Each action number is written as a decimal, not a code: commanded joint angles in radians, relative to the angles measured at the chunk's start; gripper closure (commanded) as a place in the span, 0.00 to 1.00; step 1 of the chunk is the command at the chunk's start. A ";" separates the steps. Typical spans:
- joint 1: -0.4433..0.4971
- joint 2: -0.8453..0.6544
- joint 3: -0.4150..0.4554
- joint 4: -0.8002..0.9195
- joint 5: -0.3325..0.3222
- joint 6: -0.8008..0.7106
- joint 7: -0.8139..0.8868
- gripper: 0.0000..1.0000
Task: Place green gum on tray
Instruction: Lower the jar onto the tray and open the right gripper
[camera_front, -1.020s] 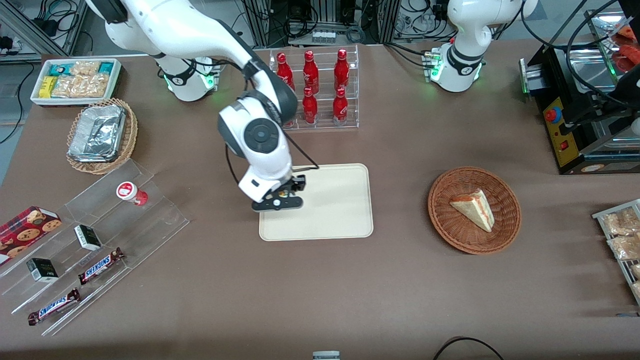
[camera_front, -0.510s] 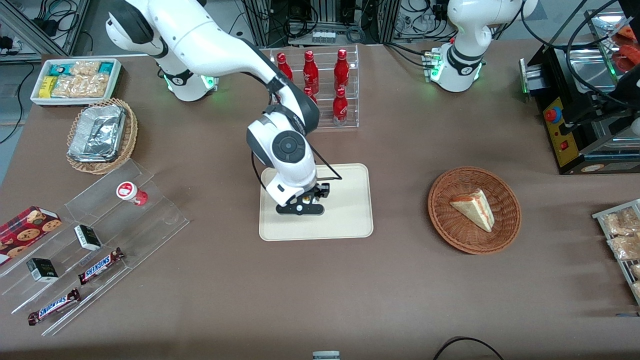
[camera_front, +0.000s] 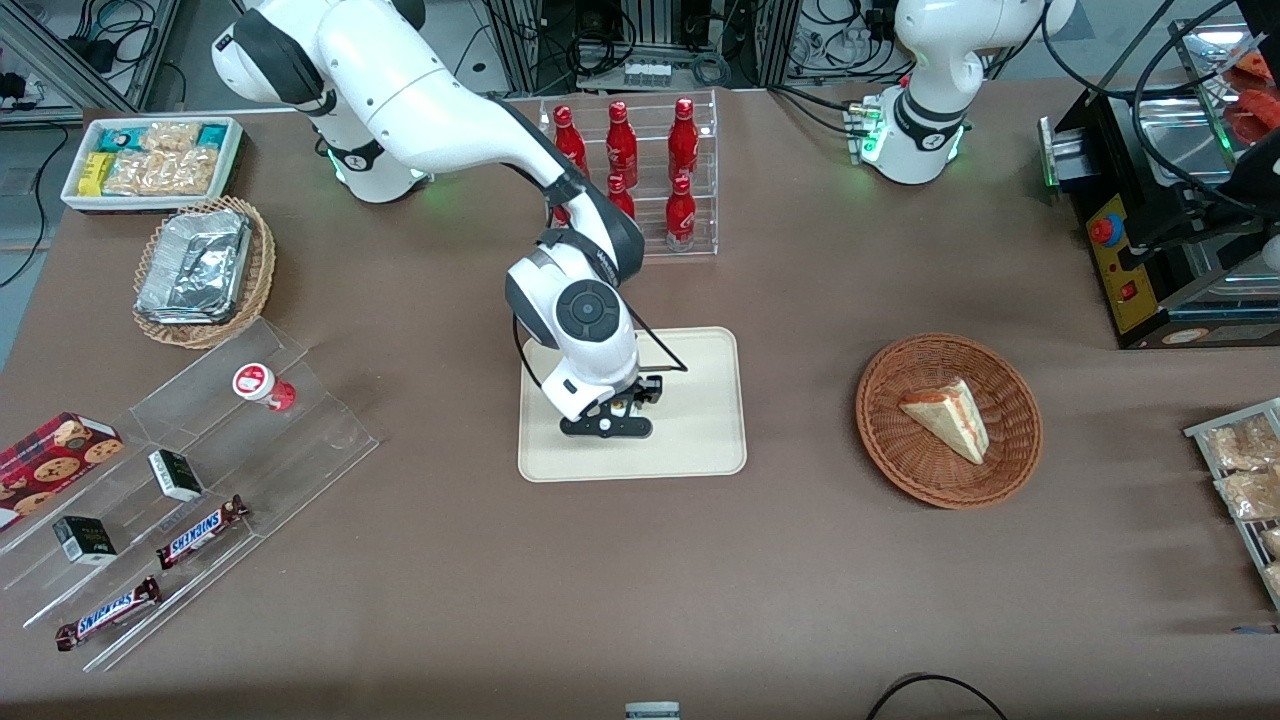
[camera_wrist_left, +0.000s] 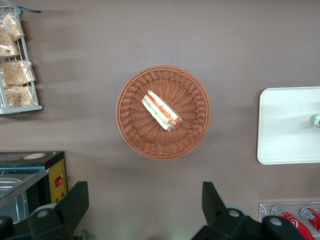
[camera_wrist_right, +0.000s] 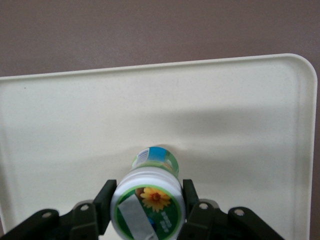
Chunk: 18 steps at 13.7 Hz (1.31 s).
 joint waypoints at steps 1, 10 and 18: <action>0.005 0.040 -0.006 0.036 0.029 0.023 0.006 1.00; 0.006 0.056 -0.007 0.028 0.035 0.063 -0.009 0.00; 0.011 0.030 -0.007 0.024 0.029 0.043 -0.046 0.00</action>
